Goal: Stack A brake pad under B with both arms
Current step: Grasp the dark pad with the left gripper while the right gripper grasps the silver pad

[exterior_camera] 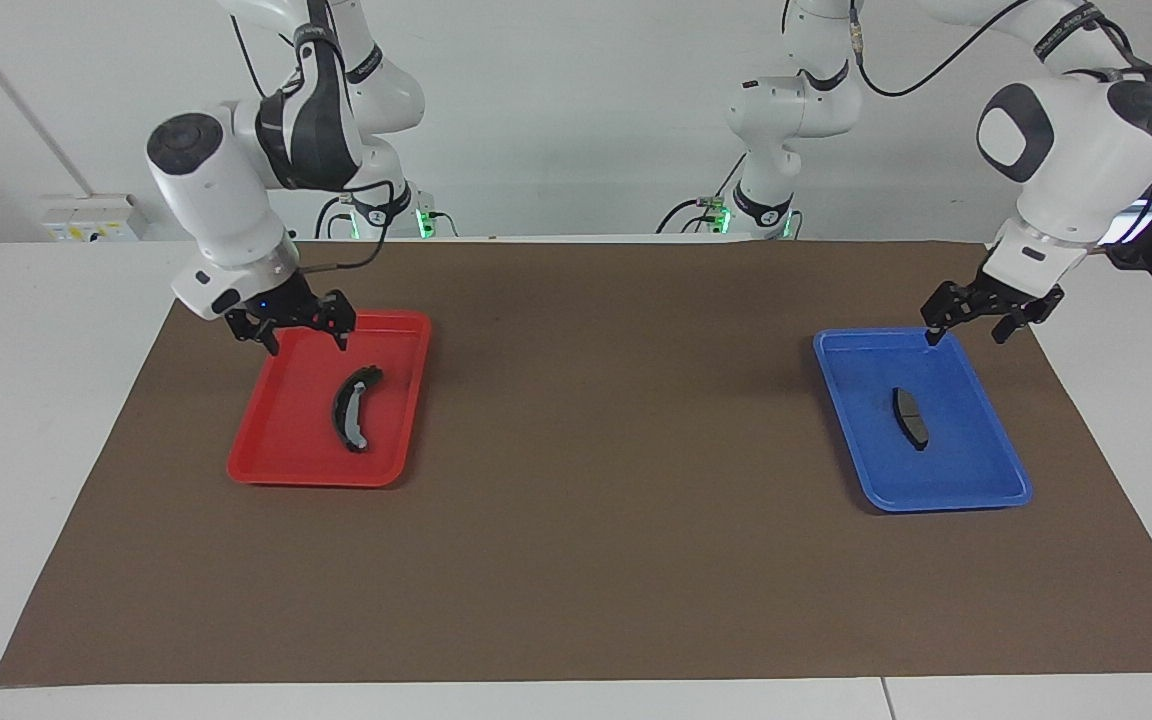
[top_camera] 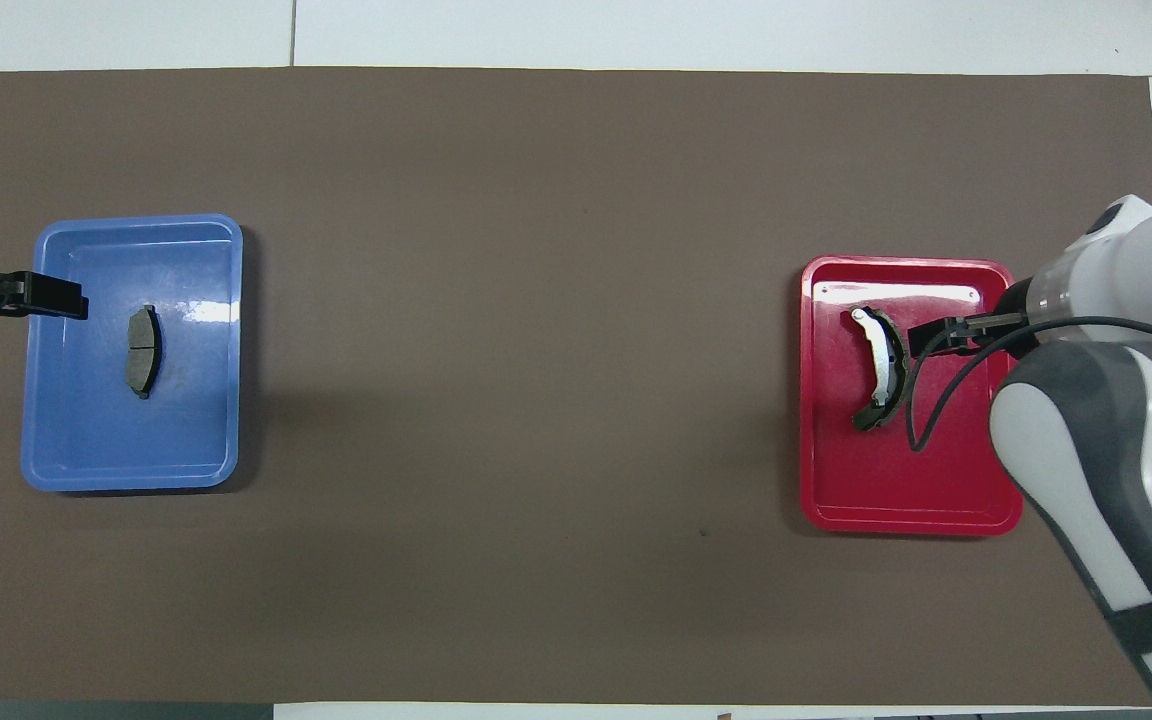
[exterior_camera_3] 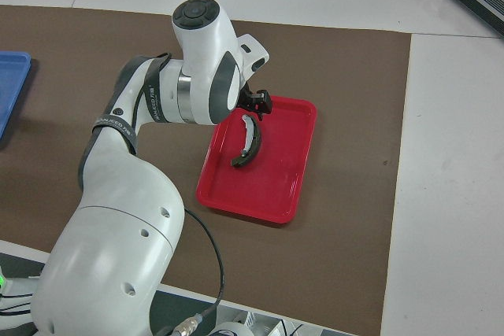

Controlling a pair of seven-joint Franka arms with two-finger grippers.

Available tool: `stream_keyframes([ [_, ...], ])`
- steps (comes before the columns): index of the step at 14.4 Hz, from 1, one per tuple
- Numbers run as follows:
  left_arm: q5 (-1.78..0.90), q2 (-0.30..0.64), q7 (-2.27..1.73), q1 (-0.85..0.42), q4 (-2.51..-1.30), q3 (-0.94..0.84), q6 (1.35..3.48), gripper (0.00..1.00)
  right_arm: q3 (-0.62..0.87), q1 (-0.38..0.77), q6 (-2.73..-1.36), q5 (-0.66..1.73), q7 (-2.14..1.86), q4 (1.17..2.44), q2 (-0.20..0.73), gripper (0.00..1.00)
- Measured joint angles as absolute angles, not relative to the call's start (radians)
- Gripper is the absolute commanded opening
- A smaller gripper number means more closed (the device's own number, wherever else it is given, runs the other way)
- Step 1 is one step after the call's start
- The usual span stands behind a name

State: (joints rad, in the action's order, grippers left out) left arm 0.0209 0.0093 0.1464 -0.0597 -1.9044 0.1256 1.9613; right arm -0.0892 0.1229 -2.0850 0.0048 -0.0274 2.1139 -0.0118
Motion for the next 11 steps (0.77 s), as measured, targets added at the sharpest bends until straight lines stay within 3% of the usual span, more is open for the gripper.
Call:
stream_keyframes([
  [4,0.021,0.099,0.168,-0.057,-1.96,0.127,2.118,0.99,-0.09,0.122,-2.301,0.005,-0.027,2.231,0.086,1.0],
  [7,0.021,0.17,0.193,-0.033,-1.998,0.128,2.235,0.98,-0.093,0.12,-2.331,0.005,-0.027,2.243,0.127,0.93],
  [11,0.021,0.213,0.222,-0.002,-2.065,0.13,2.342,0.97,-0.092,0.121,-2.341,0.005,-0.029,2.244,0.159,0.78],
])
